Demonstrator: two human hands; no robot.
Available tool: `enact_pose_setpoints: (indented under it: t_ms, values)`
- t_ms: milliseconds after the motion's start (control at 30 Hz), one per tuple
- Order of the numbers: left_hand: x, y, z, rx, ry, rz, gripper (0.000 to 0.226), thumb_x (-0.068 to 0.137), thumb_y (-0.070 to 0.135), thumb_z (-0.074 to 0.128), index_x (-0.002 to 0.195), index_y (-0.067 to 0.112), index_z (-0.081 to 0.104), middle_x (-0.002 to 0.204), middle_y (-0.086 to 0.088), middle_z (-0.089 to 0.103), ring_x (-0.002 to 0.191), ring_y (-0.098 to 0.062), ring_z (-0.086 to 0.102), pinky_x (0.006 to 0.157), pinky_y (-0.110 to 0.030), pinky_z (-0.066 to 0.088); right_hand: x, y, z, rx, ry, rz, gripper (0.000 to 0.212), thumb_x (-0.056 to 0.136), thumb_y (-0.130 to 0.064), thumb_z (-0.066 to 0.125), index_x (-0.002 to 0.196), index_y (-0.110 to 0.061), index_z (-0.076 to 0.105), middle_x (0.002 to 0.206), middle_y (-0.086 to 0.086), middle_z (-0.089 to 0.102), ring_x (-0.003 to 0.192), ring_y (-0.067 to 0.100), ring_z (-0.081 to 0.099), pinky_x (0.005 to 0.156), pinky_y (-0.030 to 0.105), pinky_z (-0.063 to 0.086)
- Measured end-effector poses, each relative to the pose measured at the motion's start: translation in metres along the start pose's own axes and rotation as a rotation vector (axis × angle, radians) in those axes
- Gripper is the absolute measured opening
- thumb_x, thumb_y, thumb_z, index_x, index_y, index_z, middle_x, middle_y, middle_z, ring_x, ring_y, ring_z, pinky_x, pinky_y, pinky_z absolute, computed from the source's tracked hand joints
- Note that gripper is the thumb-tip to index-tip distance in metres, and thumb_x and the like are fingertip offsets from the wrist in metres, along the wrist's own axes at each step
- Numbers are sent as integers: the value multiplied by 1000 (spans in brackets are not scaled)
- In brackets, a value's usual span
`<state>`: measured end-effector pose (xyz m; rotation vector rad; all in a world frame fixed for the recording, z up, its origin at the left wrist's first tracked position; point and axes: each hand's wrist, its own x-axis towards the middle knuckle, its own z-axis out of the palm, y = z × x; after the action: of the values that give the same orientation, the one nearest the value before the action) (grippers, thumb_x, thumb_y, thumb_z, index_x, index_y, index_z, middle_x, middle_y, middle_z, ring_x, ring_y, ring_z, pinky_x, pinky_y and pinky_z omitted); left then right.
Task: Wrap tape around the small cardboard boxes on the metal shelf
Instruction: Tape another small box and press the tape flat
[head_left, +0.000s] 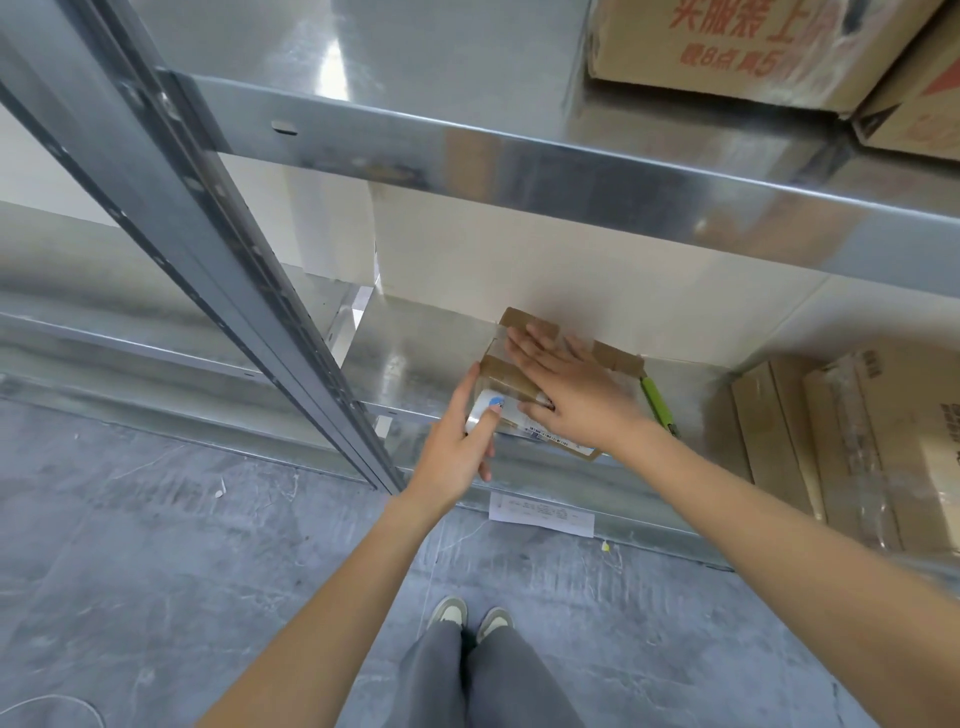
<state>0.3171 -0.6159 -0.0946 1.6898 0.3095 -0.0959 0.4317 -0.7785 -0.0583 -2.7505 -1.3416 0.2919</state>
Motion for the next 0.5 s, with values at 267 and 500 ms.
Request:
enact_pose_setpoints:
  t_ms: [267,500]
  values:
    - [6,3,0,-67,1,-8,64,85,52,49,145,54,28,55,3,56,50,-14,53,48,-26,48,-4,-12,13,-140,64,-112,76,95,-10,54,153,-14,5,160,2,2,146,13,-4,119,30,-8]
    - [-1,0,-1,78,-46,11,74,87,66,44,151,51,10,64,5,56,59,-11,62,70,-25,53,-3,5,-8,37,-22,375,123,66,-72,67,149,-39,-19,161,4,-11,148,32,-10,113,60,-3]
